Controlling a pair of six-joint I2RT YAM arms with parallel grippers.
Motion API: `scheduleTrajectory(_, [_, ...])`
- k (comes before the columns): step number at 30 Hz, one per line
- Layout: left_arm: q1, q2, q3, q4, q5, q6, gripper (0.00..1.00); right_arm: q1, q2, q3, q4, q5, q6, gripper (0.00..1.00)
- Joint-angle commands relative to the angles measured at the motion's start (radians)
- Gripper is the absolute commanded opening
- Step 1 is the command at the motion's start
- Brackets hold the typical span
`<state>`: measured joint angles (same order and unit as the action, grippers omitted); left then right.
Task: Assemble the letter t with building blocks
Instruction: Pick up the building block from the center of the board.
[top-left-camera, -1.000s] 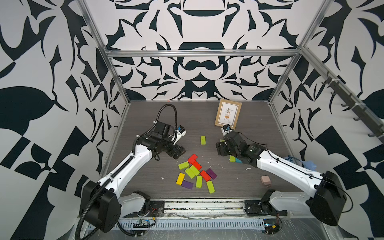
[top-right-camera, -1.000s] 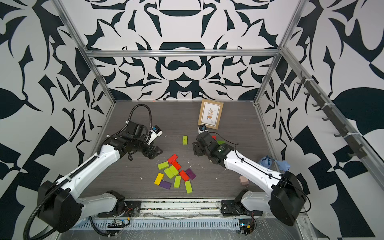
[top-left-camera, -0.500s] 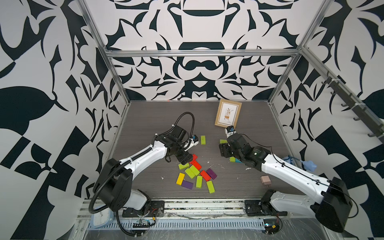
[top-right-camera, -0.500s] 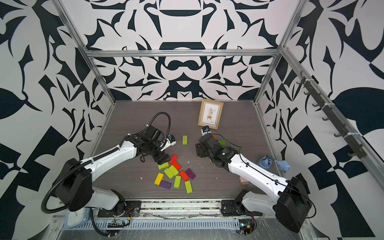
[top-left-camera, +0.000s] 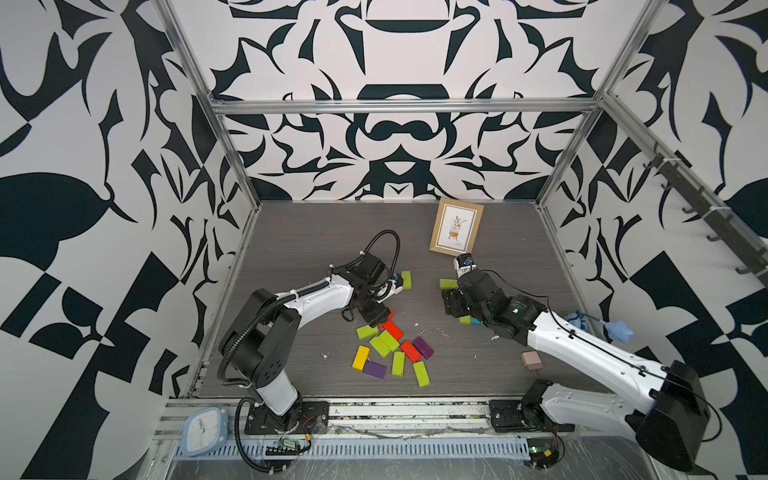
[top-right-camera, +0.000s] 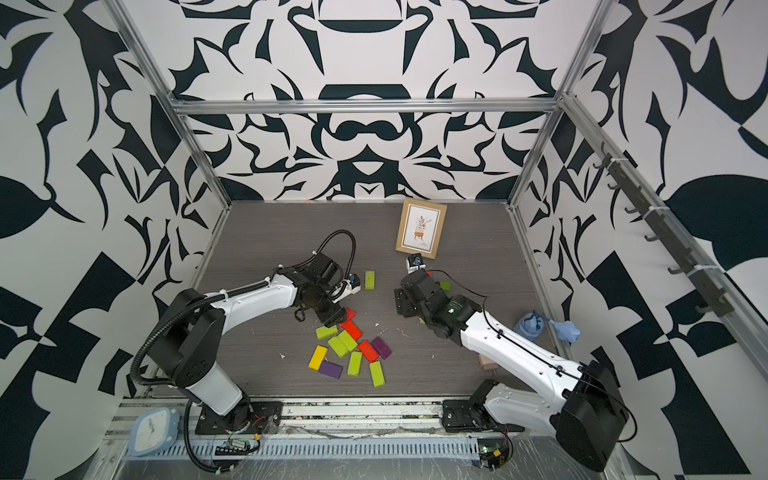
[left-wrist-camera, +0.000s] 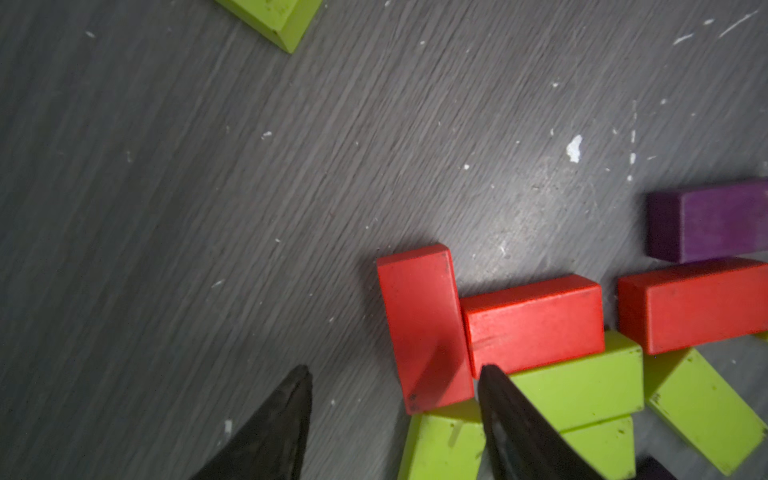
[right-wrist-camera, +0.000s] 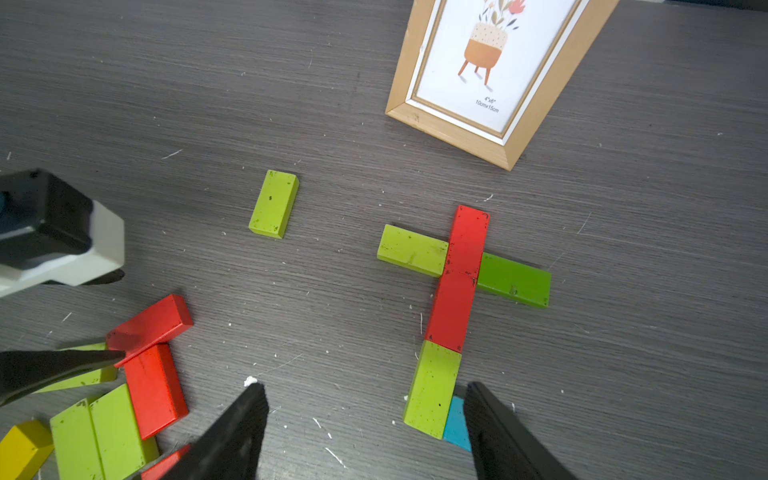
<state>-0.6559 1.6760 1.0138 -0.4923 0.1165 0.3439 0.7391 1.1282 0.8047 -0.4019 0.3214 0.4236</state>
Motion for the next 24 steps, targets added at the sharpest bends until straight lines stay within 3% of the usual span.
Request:
scheduleTrajectory(1, [-0.007, 0.030, 0.040, 0.009, 0.014, -0.027, 0.66, 0.000, -0.021, -0.011, -0.001, 0.018, 0.024, 0.77])
scheduleTrajectory(9, [-0.044, 0.076, 0.062, 0.033, -0.010, -0.076, 0.64, 0.000, -0.027, -0.021, 0.003, 0.019, 0.033, 0.77])
scheduleTrajectory(15, [-0.092, 0.113, 0.061, 0.051, -0.108, -0.120, 0.62, -0.001, -0.025, -0.021, 0.000, 0.018, 0.035, 0.75])
scheduleTrajectory(24, [-0.097, 0.146, 0.075, 0.016, -0.157, -0.155, 0.57, 0.000, -0.021, -0.019, 0.002, 0.013, 0.046, 0.73])
